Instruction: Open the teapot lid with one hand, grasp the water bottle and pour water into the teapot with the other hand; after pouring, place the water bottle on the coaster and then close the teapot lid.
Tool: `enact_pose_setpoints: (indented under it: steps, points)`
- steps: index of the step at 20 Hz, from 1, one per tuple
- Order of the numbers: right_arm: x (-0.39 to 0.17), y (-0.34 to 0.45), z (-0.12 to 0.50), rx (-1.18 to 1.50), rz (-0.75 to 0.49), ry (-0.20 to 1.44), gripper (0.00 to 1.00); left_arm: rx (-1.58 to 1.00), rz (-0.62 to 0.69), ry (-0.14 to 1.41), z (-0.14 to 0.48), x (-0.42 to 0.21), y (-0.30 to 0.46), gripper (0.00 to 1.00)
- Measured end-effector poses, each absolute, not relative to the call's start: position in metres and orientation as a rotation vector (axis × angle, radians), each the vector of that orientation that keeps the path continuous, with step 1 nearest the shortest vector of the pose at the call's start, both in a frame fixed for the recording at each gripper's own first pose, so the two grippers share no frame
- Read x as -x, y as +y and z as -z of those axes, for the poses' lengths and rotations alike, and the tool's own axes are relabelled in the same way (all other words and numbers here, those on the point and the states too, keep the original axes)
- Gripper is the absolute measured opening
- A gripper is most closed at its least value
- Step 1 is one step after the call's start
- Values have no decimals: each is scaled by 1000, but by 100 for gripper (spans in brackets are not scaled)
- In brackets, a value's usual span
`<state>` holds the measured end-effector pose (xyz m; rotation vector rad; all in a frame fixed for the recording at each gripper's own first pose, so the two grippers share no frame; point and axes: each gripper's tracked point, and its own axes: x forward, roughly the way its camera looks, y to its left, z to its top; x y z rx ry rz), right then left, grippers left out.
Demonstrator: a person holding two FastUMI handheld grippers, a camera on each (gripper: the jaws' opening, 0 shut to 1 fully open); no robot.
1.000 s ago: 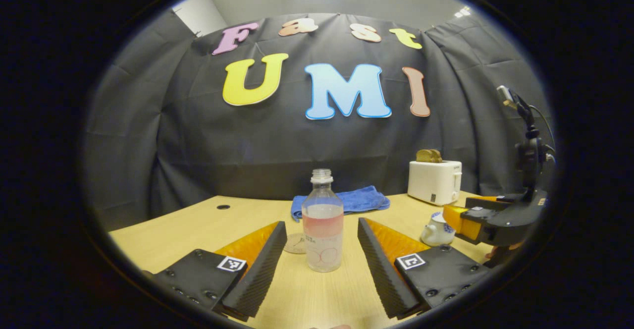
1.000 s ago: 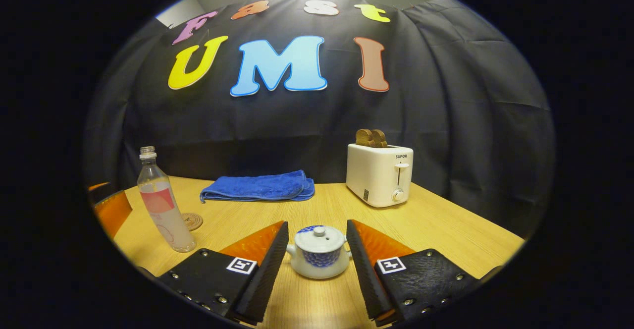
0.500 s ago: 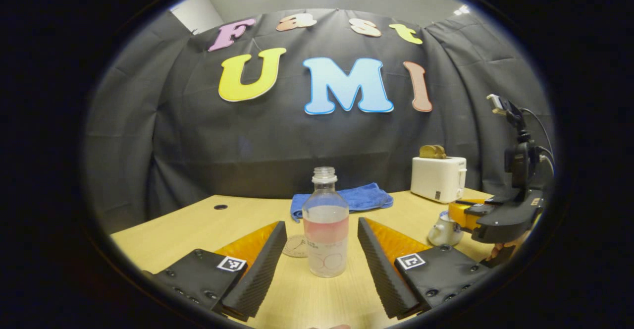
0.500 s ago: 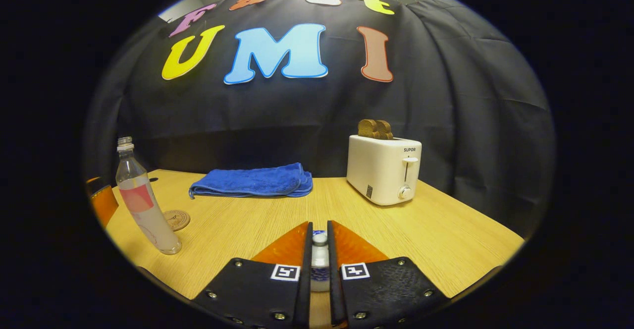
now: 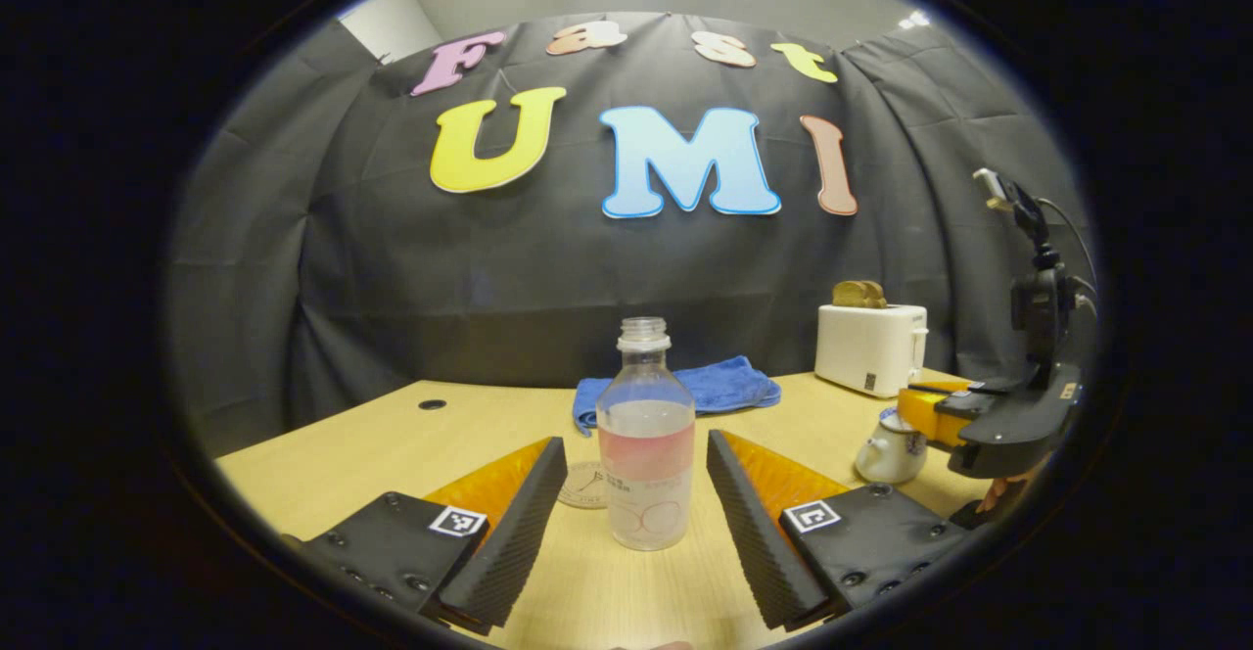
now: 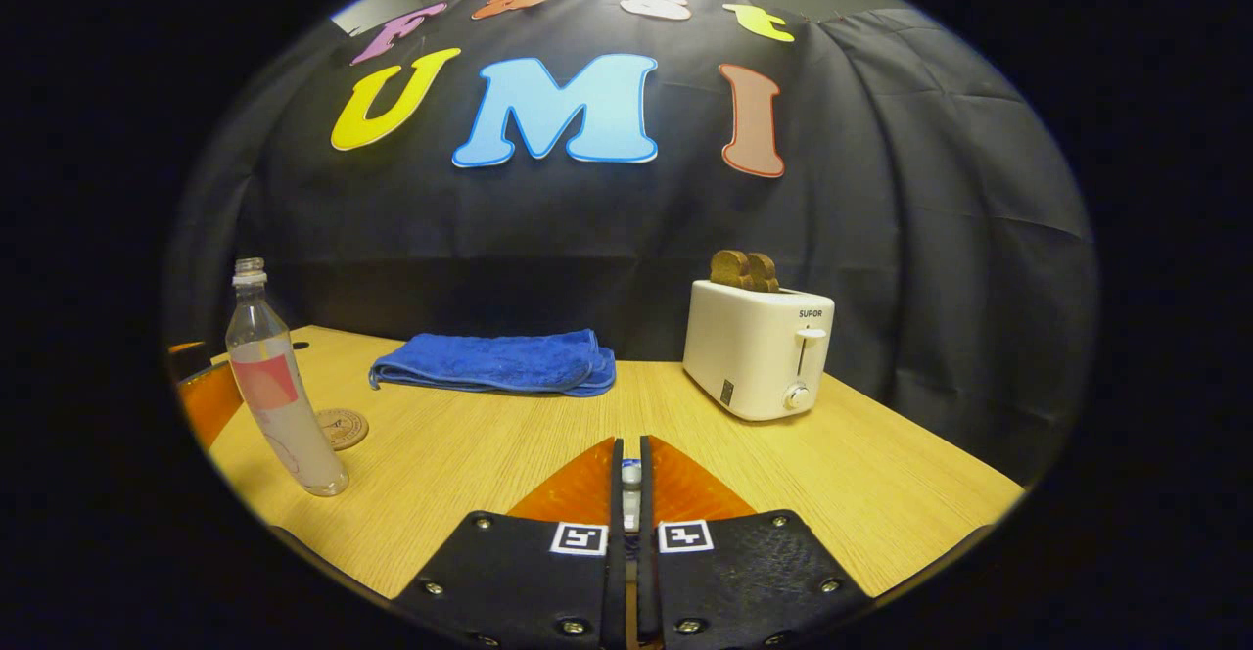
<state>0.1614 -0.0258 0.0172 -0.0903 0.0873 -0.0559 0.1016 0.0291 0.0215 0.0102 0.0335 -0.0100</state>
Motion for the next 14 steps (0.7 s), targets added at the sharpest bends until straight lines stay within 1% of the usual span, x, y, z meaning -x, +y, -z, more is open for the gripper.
enact_pose_setpoints:
  steps: [3,5,12,14]
  points:
    - [-149,-19,-30,107,32,49,5,-38,22,15,-26,-110,23,100]
    - [-141,-20,-29,101,22,48,5,-61,5,8,-28,-119,27,100]
    - [-127,-23,-35,94,16,25,5,12,15,74,-11,-160,30,100]
    - [-125,-22,-34,109,12,23,5,34,8,72,-12,-170,35,100]
